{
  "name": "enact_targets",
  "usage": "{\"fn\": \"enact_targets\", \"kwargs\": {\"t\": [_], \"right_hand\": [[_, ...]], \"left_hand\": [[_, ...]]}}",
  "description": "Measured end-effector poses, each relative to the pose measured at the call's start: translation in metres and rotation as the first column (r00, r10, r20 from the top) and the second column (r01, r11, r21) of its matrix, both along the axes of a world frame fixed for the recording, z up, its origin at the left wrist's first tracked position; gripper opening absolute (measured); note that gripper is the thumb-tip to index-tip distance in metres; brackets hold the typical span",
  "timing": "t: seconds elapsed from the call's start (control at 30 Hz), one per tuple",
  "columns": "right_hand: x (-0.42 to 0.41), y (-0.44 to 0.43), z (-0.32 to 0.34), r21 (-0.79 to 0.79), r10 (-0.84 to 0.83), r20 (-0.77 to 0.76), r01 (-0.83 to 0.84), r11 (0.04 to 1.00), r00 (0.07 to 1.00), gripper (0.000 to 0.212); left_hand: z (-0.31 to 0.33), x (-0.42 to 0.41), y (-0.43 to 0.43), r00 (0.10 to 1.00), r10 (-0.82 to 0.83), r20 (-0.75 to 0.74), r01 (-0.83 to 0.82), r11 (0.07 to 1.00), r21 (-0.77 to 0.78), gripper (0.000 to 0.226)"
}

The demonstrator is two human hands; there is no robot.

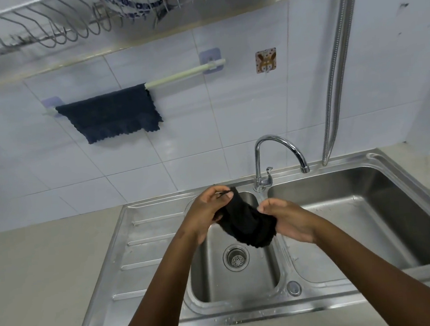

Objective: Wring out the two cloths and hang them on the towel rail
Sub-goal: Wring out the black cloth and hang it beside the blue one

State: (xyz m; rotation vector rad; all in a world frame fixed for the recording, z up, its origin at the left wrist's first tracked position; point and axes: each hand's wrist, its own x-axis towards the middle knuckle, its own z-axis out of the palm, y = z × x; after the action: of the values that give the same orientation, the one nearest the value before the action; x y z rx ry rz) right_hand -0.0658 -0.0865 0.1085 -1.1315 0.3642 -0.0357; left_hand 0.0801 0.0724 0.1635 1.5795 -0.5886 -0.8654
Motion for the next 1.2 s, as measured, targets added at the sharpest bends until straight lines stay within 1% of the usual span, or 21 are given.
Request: {"fn": "enact_targets", "kwargs": {"t": [0.1, 0.2, 0.27, 0.33, 0.43, 0.47, 0.53, 0.6, 0.63, 0.67, 0.73, 0.77, 0.8, 0.83, 0.87, 0.9, 0.93, 1.0, 1.03, 1.13, 1.2], "right_hand": [[0.010, 0.010, 0.003, 0.139, 0.060, -0.021, -0.056, 0.989, 0.998, 0.049], [0.016, 0.011, 0.004, 0.342, 0.094, 0.029, -0.098, 0.935, 0.995, 0.043], [0.017, 0.008, 0.003, 0.439, 0.028, 0.066, -0.054, 0.897, 0.997, 0.043], [0.013, 0.002, -0.001, 0.476, -0.055, 0.104, -0.002, 0.880, 0.993, 0.039], [0.006, -0.009, -0.004, 0.533, -0.155, 0.039, 0.110, 0.839, 0.987, 0.035], [0.003, -0.013, -0.002, 0.502, -0.180, 0.009, 0.152, 0.851, 0.984, 0.030], [-0.002, -0.022, 0.004, 0.317, -0.204, -0.021, 0.201, 0.927, 0.979, 0.022], [-0.007, -0.029, 0.014, 0.012, -0.210, -0.028, 0.210, 0.978, 0.977, 0.017], [-0.010, -0.033, 0.021, -0.179, -0.226, -0.016, 0.220, 0.959, 0.974, 0.015], [-0.013, -0.036, 0.030, -0.366, -0.250, 0.009, 0.236, 0.900, 0.968, 0.013], [-0.015, -0.044, 0.044, -0.646, -0.332, 0.124, 0.330, 0.689, 0.935, 0.016], [-0.015, -0.048, 0.049, -0.716, -0.347, 0.171, 0.358, 0.599, 0.922, 0.018], [-0.014, -0.051, 0.052, -0.801, -0.304, 0.167, 0.309, 0.513, 0.938, 0.018], [-0.011, -0.052, 0.050, -0.886, -0.214, 0.079, 0.167, 0.433, 0.974, 0.018], [-0.008, -0.049, 0.045, -0.938, -0.134, -0.053, -0.003, 0.347, 0.989, 0.016], [-0.006, -0.048, 0.035, -0.957, -0.117, -0.113, -0.077, 0.281, 0.987, 0.013], [-0.004, -0.046, 0.027, -0.964, -0.152, -0.070, -0.028, 0.265, 0.986, 0.011], [-0.003, -0.042, 0.022, -0.944, -0.252, 0.049, 0.127, 0.303, 0.967, 0.010], [-0.002, -0.040, 0.021, -0.943, -0.246, 0.072, 0.146, 0.298, 0.967, 0.009], [0.002, -0.039, 0.019, -0.975, -0.220, 0.096, 0.136, 0.176, 0.971, 0.008], [0.003, -0.037, 0.014, -0.984, -0.207, 0.070, 0.101, 0.144, 0.976, 0.008]], "left_hand": [[0.007, -0.002, -0.005, 0.993, -0.039, 0.109, 0.038, 0.999, 0.009, 0.016], [0.011, -0.001, -0.004, 0.970, -0.089, 0.225, 0.083, 0.996, 0.040, 0.013], [0.012, 0.002, 0.000, 0.958, -0.115, 0.263, 0.095, 0.991, 0.090, 0.017], [0.009, 0.007, 0.006, 0.946, -0.145, 0.289, 0.105, 0.983, 0.149, 0.024], [0.003, 0.021, 0.020, 0.914, -0.222, 0.339, 0.134, 0.955, 0.263, 0.031], [0.002, 0.026, 0.025, 0.894, -0.236, 0.380, 0.113, 0.942, 0.317, 0.028], [0.001, 0.034, 0.031, 0.844, -0.248, 0.476, 0.041, 0.914, 0.404, 0.018], [0.004, 0.036, 0.035, 0.803, -0.225, 0.551, -0.028, 0.911, 0.412, 0.010], [0.006, 0.035, 0.036, 0.785, -0.176, 0.594, -0.076, 0.924, 0.375, 0.009], [0.009, 0.032, 0.037, 0.754, -0.089, 0.651, -0.148, 0.942, 0.300, 0.009], [0.010, 0.033, 0.037, 0.631, 0.085, 0.771, -0.282, 0.951, 0.126, 0.012], [0.009, 0.035, 0.036, 0.585, 0.088, 0.806, -0.304, 0.945, 0.117, 0.014], [0.008, 0.036, 0.036, 0.574, 0.022, 0.818, -0.297, 0.937, 0.183, 0.016], [0.005, 0.036, 0.035, 0.585, -0.067, 0.808, -0.284, 0.916, 0.282, 0.016], [0.000, 0.036, 0.036, 0.586, -0.112, 0.803, -0.295, 0.893, 0.340, 0.015], [-0.004, 0.036, 0.036, 0.560, -0.087, 0.824, -0.332, 0.888, 0.319, 0.012], [-0.009, 0.035, 0.037, 0.519, -0.042, 0.854, -0.368, 0.891, 0.268, 0.010], [-0.014, 0.034, 0.037, 0.463, 0.044, 0.885, -0.411, 0.896, 0.170, 0.009], [-0.016, 0.034, 0.038, 0.452, 0.082, 0.888, -0.439, 0.887, 0.142, 0.010], [-0.024, 0.035, 0.042, 0.397, 0.130, 0.909, -0.519, 0.848, 0.106, 0.013], [-0.030, 0.035, 0.047, 0.383, 0.202, 0.902, -0.588, 0.806, 0.069, 0.018]]}}
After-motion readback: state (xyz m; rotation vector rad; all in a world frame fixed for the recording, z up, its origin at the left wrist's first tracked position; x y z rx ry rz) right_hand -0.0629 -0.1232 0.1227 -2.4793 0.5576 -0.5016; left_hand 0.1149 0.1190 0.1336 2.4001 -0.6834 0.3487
